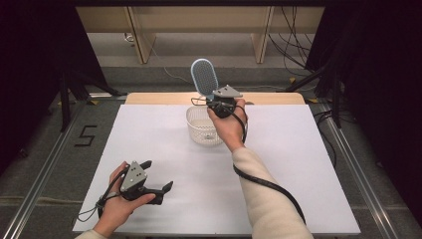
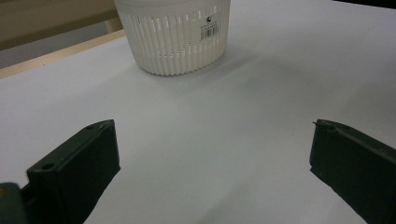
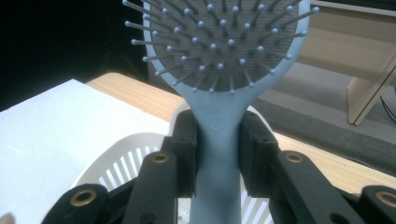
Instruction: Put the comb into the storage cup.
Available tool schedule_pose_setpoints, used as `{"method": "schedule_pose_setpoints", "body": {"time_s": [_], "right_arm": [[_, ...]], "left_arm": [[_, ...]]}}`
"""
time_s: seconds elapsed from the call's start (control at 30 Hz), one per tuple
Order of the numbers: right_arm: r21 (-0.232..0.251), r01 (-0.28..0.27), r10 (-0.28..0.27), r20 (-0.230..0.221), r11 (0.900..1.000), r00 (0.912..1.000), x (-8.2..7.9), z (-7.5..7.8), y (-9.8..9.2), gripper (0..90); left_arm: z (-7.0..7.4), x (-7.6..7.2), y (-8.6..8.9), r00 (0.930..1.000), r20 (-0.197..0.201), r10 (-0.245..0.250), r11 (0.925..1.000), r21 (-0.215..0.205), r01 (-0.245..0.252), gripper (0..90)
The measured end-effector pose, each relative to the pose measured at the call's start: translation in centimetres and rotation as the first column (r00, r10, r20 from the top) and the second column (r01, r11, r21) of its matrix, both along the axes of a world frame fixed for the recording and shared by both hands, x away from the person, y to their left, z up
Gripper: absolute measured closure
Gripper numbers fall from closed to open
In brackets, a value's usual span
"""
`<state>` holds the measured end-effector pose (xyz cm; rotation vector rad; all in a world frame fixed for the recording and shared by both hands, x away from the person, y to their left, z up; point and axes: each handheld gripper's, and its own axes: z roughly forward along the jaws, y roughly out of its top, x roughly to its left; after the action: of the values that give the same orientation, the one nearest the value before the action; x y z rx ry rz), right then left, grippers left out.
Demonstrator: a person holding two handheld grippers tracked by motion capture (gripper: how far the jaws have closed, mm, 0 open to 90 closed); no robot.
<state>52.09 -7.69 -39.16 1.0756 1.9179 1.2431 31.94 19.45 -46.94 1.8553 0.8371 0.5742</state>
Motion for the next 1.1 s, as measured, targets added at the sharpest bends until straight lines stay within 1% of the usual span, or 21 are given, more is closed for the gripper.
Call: {"method": "schedule_pose_setpoints", "body": {"time_s": [0.07,0.3,1.1], "right_arm": [[0.001,0.001,-0.001,-0.007,1.0,1.0,0.0,0.0,0.0,70.6],[-0.009,-0.003,0.003,-0.007,1.0,1.0,0.1,-0.2,0.0,70.7],[-0.021,-0.011,0.01,-0.018,1.0,0.9998,0.2,-1.1,-0.2,70.6]], "left_arm": [[0.0,0.0,0.0,1.0,0.001,0.0,1.0,0.0,0.0,0.8],[0.0,0.0,0.0,1.0,0.002,0.001,1.0,0.0,-0.001,0.8],[0.0,0.0,0.0,1.0,0.001,-0.001,1.0,0.001,0.001,0.8]]}}
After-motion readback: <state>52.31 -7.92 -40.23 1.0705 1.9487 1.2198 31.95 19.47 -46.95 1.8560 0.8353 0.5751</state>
